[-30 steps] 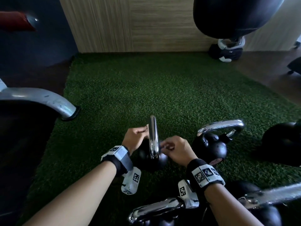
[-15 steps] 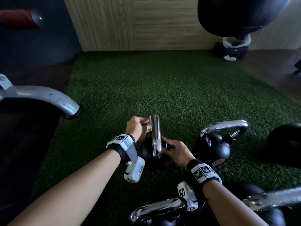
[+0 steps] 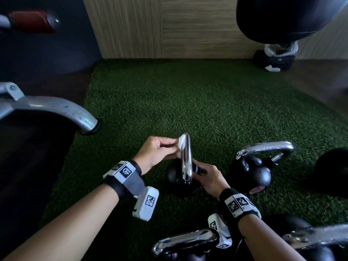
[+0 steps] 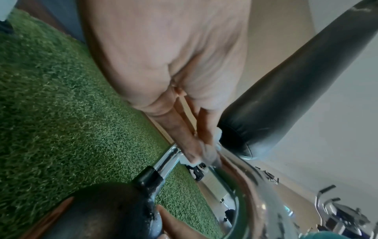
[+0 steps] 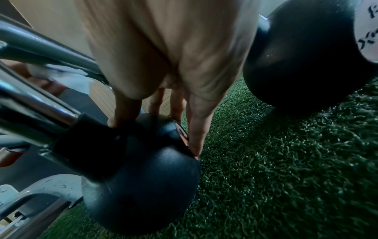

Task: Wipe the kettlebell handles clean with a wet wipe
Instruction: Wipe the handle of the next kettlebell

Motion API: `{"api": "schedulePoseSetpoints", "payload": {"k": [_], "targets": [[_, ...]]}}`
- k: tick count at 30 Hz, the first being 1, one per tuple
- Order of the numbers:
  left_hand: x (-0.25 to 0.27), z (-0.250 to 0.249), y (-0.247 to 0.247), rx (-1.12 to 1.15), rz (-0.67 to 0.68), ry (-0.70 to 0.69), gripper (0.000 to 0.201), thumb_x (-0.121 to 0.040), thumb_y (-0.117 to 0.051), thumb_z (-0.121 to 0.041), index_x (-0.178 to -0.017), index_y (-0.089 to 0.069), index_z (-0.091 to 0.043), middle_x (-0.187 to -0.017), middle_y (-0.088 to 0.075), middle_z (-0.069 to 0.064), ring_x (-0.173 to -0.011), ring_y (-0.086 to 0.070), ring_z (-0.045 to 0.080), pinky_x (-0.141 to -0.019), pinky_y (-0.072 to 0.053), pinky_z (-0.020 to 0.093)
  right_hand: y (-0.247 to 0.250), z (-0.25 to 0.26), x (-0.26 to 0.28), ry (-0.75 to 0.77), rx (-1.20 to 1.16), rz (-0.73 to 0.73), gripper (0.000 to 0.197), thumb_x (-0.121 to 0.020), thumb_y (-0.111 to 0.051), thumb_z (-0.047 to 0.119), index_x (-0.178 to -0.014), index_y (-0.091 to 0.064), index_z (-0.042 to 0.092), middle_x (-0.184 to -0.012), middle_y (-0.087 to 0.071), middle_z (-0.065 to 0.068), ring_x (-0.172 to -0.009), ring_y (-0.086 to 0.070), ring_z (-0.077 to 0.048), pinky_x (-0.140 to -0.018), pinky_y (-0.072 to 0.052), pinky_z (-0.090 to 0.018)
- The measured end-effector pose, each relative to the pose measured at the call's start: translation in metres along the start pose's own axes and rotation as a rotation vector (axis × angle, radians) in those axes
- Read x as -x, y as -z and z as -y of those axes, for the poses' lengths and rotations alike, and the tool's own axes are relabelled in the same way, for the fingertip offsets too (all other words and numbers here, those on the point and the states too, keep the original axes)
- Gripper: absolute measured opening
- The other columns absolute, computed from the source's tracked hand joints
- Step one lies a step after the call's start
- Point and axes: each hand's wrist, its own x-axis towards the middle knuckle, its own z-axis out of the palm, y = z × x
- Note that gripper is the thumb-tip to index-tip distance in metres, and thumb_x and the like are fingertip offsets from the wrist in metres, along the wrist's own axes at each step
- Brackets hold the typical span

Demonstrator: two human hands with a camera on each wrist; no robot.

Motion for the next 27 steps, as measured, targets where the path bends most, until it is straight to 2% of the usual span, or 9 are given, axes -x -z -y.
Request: {"api": "schedulePoseSetpoints", "payload": {"k": [1, 5, 7, 10, 14, 17, 19, 22, 27], "targets": [[0.002, -0.001, 0.001, -0.015, 0.003, -0.002, 0.030, -0.089, -0.071, 0.005, -0.118, -0.074, -0.001, -0.109, -0.078, 0.011, -0.101, -0.076, 0.024, -0.091, -0.061, 0.033, 0.000, 0.000, -0.001, 0.002, -0.021, 0.000, 0.089, -0.060, -0.085, 0.069, -0.137, -0.065, 0.030, -0.135, -0.068, 0.007, -0.123, -0.063, -0.007, -0.112, -0.048, -0.037], [0.006, -0.006, -0.005, 0.053, -0.122, 0.007, 0.022, -0.085, -0.077, 0.002, -0.103, -0.078, -0.010, -0.099, -0.080, 0.012, -0.093, -0.076, 0.024, -0.091, -0.061, 0.036, 0.000, 0.002, -0.001, 0.007, -0.017, 0.001, 0.077, -0.067, -0.086, 0.057, -0.136, -0.066, 0.029, -0.132, -0.069, 0.007, -0.120, -0.064, -0.005, -0.111, -0.049, -0.035], [0.015, -0.004, -0.008, 0.089, -0.099, 0.049, 0.017, -0.085, -0.076, 0.002, -0.100, -0.077, -0.006, -0.097, -0.079, 0.014, -0.089, -0.076, 0.023, -0.085, -0.063, 0.031, 0.001, 0.003, 0.000, 0.009, -0.014, -0.001, 0.073, -0.069, -0.086, 0.054, -0.135, -0.067, 0.029, -0.132, -0.069, 0.007, -0.120, -0.064, -0.004, -0.111, -0.049, -0.034], [0.032, -0.001, -0.006, 0.139, 0.032, 0.163, 0.011, -0.087, -0.072, 0.006, -0.096, -0.071, 0.000, -0.088, -0.077, 0.014, -0.080, -0.076, 0.018, -0.074, -0.064, 0.026, 0.003, 0.002, 0.001, -0.002, 0.014, 0.003, 0.080, -0.061, -0.081, 0.069, -0.133, -0.067, 0.037, -0.129, -0.070, 0.012, -0.119, -0.063, 0.000, -0.109, -0.051, -0.034], [0.042, 0.001, 0.000, 0.042, 0.057, 0.100, 0.013, -0.085, -0.074, 0.007, -0.096, -0.070, 0.003, -0.082, -0.077, 0.013, -0.079, -0.077, 0.021, -0.072, -0.064, 0.028, 0.002, 0.000, -0.002, 0.001, 0.010, 0.004, 0.098, -0.048, -0.077, 0.087, -0.133, -0.066, 0.039, -0.128, -0.070, 0.015, -0.118, -0.064, 0.000, -0.108, -0.051, -0.033], [0.055, 0.009, -0.001, -0.020, 0.093, 0.090, 0.018, -0.081, -0.078, 0.004, -0.098, -0.071, 0.003, -0.086, -0.078, 0.014, -0.084, -0.077, 0.023, -0.077, -0.064, 0.032, 0.002, 0.002, -0.001, 0.001, 0.013, 0.009, 0.079, -0.063, -0.084, 0.067, -0.134, -0.066, 0.037, -0.130, -0.070, 0.012, -0.117, -0.065, -0.002, -0.107, -0.052, -0.034], [0.062, 0.017, -0.001, -0.120, 0.147, 0.056, 0.018, -0.078, -0.083, -0.001, -0.094, -0.075, -0.005, -0.090, -0.079, 0.012, -0.088, -0.077, 0.024, -0.083, -0.063, 0.036, 0.003, 0.003, -0.001, -0.014, 0.007, 0.002, 0.066, -0.073, -0.087, 0.050, -0.134, -0.066, 0.036, -0.130, -0.070, 0.011, -0.116, -0.065, -0.002, -0.106, -0.053, -0.032], [0.065, 0.024, -0.001, -0.185, 0.099, -0.018, 0.017, -0.080, -0.083, -0.001, -0.092, -0.077, -0.012, -0.092, -0.080, 0.009, -0.092, -0.078, 0.025, -0.087, -0.062, 0.041, 0.003, 0.005, -0.001, -0.022, 0.004, -0.005, 0.061, -0.076, -0.088, 0.043, -0.133, -0.067, 0.034, -0.130, -0.070, 0.010, -0.116, -0.065, -0.002, -0.106, -0.051, -0.028], [0.074, 0.034, -0.007, -0.335, 0.104, -0.118, 0.015, -0.081, -0.084, -0.005, -0.094, -0.082, -0.011, -0.090, -0.081, -0.001, -0.089, -0.078, 0.016, -0.081, -0.061, 0.026, 0.003, 0.009, 0.002, -0.023, 0.012, -0.032, 0.057, -0.081, -0.086, 0.034, -0.134, -0.067, 0.029, -0.130, -0.068, 0.009, -0.119, -0.062, -0.003, -0.089, -0.045, -0.008]]}}
